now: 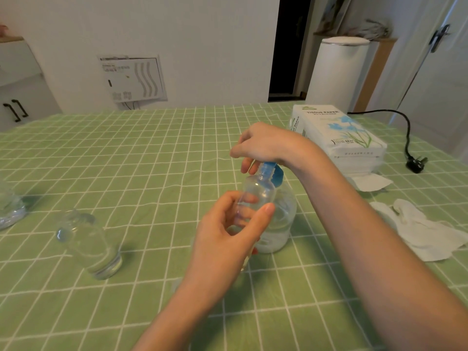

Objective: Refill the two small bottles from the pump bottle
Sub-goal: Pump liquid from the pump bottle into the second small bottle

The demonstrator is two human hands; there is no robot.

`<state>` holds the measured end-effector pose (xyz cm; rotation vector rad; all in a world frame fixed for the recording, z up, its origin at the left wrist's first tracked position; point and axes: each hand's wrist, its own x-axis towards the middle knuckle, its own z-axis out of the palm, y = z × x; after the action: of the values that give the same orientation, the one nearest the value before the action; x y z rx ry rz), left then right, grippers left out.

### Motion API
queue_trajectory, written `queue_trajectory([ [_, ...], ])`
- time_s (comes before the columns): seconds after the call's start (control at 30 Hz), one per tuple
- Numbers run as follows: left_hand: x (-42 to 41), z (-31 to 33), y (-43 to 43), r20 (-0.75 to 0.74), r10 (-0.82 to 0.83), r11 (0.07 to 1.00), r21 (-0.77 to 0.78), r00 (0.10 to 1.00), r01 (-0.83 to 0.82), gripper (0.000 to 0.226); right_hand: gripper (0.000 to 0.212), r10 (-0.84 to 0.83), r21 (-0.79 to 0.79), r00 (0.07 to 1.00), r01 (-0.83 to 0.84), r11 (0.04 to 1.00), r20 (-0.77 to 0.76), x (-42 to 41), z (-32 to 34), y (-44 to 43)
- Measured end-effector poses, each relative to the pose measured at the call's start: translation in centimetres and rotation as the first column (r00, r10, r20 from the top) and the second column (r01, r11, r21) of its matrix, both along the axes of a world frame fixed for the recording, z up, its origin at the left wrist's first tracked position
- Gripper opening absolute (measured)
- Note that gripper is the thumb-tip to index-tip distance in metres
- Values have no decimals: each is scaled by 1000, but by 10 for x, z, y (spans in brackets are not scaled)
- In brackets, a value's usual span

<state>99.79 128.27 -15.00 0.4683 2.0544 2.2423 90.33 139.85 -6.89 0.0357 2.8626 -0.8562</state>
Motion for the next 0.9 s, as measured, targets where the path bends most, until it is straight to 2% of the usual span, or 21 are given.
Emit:
queue_trajectory([
  [0.13,-1,3,1,-16,-1,1000,-11,1000,1,39,34,7,41,1000,-6,999,-30,-1,6,-2],
  [0.53,1,-2,0,7,-1,1000,-7,1000,2,36,33,-15,-11,999,15,1000,29,2,-5,-1],
  [0.77,0,1,0,0,-3,1000,4,1000,3,38,32,-12,14,999,13,1000,-48,1,4,-1],
  [0.9,-1,2,1,3,4,1000,12,1000,-4,38,33,1,18,999,0,1000,-42,1,6,-2],
])
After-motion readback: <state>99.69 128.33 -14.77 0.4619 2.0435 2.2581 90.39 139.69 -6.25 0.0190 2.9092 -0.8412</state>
